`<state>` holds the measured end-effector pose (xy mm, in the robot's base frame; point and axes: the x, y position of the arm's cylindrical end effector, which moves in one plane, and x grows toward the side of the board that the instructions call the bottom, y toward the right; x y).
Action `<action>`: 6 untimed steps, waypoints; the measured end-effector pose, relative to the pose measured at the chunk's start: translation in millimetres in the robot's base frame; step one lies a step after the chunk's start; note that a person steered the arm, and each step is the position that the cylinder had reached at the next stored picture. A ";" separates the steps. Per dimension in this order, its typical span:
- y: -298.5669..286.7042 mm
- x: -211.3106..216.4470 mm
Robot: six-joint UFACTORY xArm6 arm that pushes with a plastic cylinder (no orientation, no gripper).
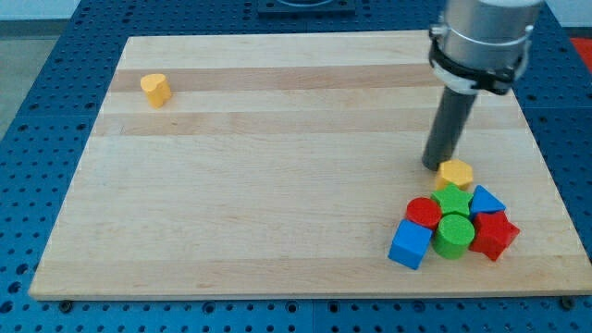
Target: Move yellow heart into group of blocks at bottom right
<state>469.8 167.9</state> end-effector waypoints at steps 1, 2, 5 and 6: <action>17.0 11.3; 22.9 15.4; -0.3 -61.4; -47.1 -103.9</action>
<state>365.9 120.7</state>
